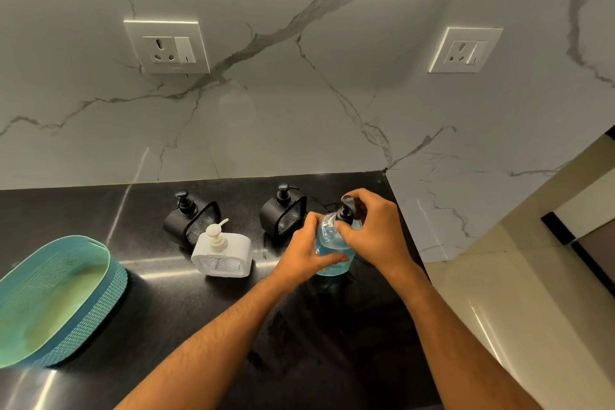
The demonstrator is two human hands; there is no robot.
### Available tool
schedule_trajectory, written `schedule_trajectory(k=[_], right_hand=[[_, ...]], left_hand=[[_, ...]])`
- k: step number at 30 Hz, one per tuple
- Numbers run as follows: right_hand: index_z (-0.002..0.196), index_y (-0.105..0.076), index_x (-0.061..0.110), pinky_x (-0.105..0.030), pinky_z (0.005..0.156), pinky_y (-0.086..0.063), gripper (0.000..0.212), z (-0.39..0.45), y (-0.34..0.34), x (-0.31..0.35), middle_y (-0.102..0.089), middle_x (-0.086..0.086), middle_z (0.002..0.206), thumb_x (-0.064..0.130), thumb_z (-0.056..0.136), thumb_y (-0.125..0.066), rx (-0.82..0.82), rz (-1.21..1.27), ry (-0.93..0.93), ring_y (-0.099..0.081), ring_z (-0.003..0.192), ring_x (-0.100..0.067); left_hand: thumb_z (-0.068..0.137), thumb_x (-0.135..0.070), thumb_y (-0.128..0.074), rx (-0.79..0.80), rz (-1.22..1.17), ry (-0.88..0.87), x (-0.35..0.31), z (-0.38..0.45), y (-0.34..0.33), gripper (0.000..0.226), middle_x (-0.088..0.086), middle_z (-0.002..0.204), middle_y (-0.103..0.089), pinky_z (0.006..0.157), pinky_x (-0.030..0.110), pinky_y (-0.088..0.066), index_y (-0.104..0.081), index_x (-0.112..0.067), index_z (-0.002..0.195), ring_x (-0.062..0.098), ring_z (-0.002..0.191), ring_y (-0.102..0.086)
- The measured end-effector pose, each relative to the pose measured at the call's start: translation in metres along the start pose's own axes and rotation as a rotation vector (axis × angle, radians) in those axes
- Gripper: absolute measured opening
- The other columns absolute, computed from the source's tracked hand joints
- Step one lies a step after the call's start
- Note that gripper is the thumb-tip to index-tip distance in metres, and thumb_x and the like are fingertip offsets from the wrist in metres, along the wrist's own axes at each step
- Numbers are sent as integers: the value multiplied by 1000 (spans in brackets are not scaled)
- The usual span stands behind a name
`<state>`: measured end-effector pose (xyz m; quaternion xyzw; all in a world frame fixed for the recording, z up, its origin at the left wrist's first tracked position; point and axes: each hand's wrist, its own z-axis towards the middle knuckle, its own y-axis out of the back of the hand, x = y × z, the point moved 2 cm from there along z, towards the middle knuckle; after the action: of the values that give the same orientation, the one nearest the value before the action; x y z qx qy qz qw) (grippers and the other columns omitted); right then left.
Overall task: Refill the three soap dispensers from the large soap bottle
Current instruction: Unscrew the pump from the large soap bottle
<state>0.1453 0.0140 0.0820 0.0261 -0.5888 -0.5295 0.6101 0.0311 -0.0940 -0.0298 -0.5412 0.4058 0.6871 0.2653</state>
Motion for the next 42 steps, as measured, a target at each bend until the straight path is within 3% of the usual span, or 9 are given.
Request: schedule_trajectory(k=[3, 8, 12, 15, 20, 27, 32, 38, 42], right_hand=[[121, -66, 15, -28, 92, -60, 51, -1, 1, 0, -71, 3, 111, 2, 74, -82, 55, 85, -4, -68, 103, -9], [106, -65, 19, -19, 78, -57, 51, -3, -4, -2, -67, 6, 99, 35, 68, -95, -60, -29, -109, -65, 87, -8], [104, -68, 17, -21, 80, -60, 38, -5, -4, -4, -71, 7, 96, 15, 73, -90, -67, 43, -125, -68, 86, -5], [114, -69, 16, -26, 88, -60, 48, -6, 0, -4, -72, 6, 104, 0, 72, -84, -23, 153, -122, -69, 96, -4], [111, -65, 19, -16, 78, -56, 59, -7, -1, -5, -69, 9, 98, 33, 64, -97, -76, 113, -204, -67, 88, -5], [110, -72, 12, -31, 85, -62, 38, -8, -4, -8, -74, 3, 100, 7, 75, -84, -23, 114, -144, -69, 92, -6], [105, -69, 18, -17, 74, -55, 47, -10, -8, -6, -68, 7, 94, 37, 69, -94, -87, 46, -172, -65, 84, -7], [108, -72, 15, -20, 85, -59, 35, -11, -9, -5, -72, 6, 100, 9, 76, -85, -63, 81, -116, -68, 91, -3], [111, -69, 18, -15, 80, -57, 44, -10, -8, -2, -68, 9, 100, 27, 73, -90, -68, 38, -106, -66, 89, -3]], left_hand=[[72, -41, -92, 1, 9, 7, 1, 0, -1, 68, -14, 118, -67, 91, 30, -61, -46, -31, 121, 7, 110, -71], [71, -43, -91, 3, -3, 9, 2, 0, -1, 67, -19, 118, -67, 87, 21, -59, -46, -32, 119, 5, 108, -71], [71, -48, -90, -7, 0, 5, 3, 0, -2, 68, -20, 119, -66, 88, 22, -59, -45, -36, 120, 4, 110, -70], [71, -49, -91, -9, 1, 4, 4, 0, -2, 68, -18, 121, -66, 89, 22, -59, -45, -38, 121, 5, 111, -70], [71, -50, -90, -12, -11, 11, 4, -1, -2, 66, -20, 121, -66, 86, 17, -58, -46, -39, 119, 4, 110, -71], [71, -46, -92, -13, 14, 13, 2, -1, -2, 67, -18, 117, -67, 88, 21, -59, -46, -36, 119, 6, 108, -71], [73, -39, -92, -7, 29, 21, 5, 0, -2, 66, -18, 117, -68, 88, 23, -60, -46, -33, 120, 6, 107, -72], [73, -37, -93, -16, 69, 17, 3, 1, -3, 66, -20, 117, -67, 88, 23, -60, -45, -36, 119, 4, 108, -71], [71, -41, -93, -10, 66, 19, 4, 1, -2, 68, -19, 118, -67, 91, 29, -61, -45, -34, 119, 5, 109, -71]])
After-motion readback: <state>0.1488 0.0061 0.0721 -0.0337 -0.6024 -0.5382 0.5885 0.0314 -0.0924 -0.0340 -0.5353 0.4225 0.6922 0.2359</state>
